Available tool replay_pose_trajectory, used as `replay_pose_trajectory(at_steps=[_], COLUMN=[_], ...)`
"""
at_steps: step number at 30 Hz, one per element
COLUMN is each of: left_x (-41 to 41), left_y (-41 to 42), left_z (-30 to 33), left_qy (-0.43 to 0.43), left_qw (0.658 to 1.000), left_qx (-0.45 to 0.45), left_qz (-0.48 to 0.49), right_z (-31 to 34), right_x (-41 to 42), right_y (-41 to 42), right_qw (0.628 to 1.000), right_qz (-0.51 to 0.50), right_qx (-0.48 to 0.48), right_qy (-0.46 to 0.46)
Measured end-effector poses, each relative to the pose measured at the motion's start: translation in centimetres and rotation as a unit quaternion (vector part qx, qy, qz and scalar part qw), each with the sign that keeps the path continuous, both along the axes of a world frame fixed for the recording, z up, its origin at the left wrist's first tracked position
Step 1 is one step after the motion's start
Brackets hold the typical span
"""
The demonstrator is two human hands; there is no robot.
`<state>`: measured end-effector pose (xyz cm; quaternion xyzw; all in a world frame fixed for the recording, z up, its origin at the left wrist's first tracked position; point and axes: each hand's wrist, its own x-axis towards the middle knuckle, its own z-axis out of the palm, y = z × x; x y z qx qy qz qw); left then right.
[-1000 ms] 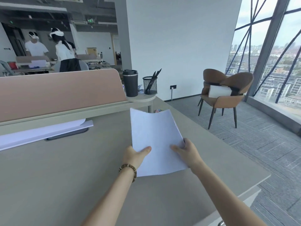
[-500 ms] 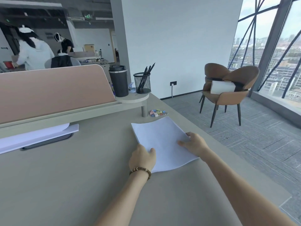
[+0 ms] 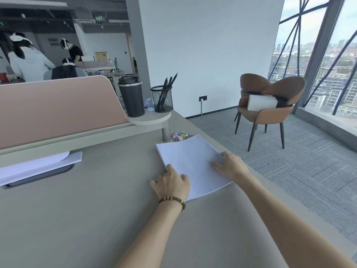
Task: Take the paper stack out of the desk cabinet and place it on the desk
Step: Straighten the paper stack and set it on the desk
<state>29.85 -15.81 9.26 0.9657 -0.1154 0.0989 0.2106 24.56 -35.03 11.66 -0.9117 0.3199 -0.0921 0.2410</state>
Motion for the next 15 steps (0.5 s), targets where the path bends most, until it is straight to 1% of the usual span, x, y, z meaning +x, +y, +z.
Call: replay_pose_trajectory(at_steps=[5,11,15], left_x=[0.22,0.04,-0.06], left_y=[-0.59,-0.6,-0.29], left_z=[-0.16,-0.66,-0.3], left_qy=[-0.003,-0.013,0.027], left_qw=[1.0,0.999,0.999], left_qx=[0.001,0.03,0.032], left_qz=[0.01,0.027,0.026], right_z=[0.11,-0.12,0.17], right_x=[0.33,0.27,-0.09], right_y=[0.37,0.29,0.6], right_qw=[0.998,0.991,0.984], right_qz=[-0.007,0.015,0.01], right_qx=[-0.059,-0.125,-0.173], right_qy=[0.026,0.044,0.044])
